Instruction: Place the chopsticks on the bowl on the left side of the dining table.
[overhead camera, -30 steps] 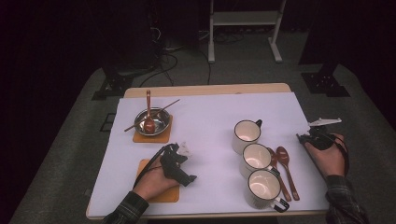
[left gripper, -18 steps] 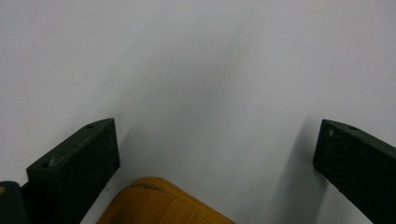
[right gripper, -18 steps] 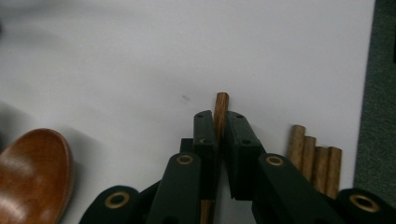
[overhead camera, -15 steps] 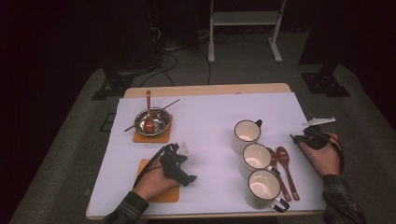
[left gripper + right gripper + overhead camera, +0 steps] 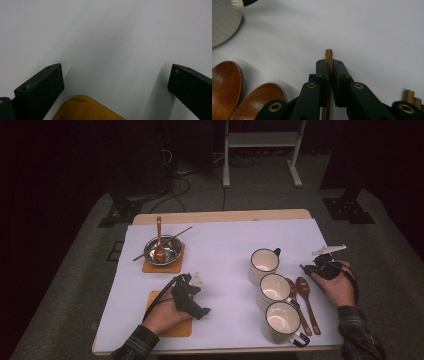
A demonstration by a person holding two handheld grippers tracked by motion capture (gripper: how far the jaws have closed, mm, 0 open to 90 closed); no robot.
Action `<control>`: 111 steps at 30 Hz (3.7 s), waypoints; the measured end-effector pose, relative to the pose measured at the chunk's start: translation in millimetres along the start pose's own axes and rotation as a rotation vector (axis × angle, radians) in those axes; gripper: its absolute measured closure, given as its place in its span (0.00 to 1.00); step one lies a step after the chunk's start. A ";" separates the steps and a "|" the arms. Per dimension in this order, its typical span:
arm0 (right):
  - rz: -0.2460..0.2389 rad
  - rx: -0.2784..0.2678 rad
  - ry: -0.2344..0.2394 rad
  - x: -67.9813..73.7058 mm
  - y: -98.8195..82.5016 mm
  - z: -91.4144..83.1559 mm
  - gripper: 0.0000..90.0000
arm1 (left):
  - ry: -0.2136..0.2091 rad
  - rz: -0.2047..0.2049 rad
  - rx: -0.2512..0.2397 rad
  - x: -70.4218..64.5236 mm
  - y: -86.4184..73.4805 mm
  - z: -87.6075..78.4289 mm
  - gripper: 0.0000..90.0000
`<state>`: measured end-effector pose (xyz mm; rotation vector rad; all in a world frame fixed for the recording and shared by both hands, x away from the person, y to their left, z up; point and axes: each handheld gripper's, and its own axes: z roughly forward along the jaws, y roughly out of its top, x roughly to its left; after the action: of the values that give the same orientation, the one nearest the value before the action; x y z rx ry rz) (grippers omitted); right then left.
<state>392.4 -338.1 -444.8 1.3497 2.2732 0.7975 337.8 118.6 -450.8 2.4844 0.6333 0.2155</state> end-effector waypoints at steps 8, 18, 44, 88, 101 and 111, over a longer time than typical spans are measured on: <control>-0.016 -0.001 0.019 6.7 3.2 2.6 0.93 | 0.000 0.000 0.000 0.0 0.1 0.0 0.00; 0.020 -0.069 0.040 2.4 -0.1 -10.2 0.87 | 0.000 0.000 0.001 0.1 0.1 0.0 0.00; 0.120 -0.084 0.029 -4.3 -60.4 -68.1 0.88 | 0.000 0.001 0.008 0.3 0.7 -0.1 0.00; 0.118 0.001 0.012 7.4 -85.9 -71.4 0.95 | 0.000 -0.001 0.006 0.0 1.2 0.4 0.00; 0.138 -0.056 0.024 2.6 -77.4 -81.3 0.94 | 0.000 0.001 0.009 0.1 1.3 0.3 0.00; 0.139 -0.106 0.029 -2.6 -63.2 -87.9 0.94 | -0.001 0.003 0.010 0.3 1.4 0.2 0.00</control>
<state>300.5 -388.7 -417.7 1.4675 2.1442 0.9749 338.6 117.7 -450.1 2.4956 0.6315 0.2131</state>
